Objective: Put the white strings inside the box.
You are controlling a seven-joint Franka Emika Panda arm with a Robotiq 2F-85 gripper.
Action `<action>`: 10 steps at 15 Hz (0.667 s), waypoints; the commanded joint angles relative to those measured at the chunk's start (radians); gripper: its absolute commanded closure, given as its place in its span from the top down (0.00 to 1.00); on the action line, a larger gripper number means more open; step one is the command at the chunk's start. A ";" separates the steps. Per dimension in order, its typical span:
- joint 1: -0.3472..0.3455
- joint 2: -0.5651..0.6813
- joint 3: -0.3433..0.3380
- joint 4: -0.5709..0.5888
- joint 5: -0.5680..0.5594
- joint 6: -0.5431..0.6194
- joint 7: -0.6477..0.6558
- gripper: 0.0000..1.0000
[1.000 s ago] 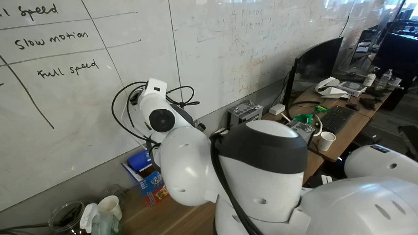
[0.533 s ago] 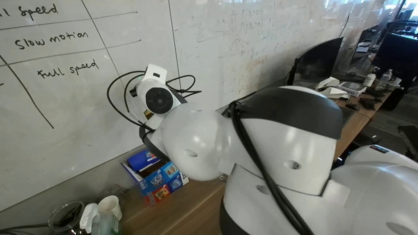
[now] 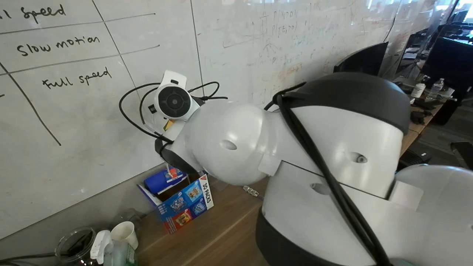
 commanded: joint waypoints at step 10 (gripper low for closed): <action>0.051 -0.178 0.009 -0.100 -0.181 -0.151 -0.022 0.79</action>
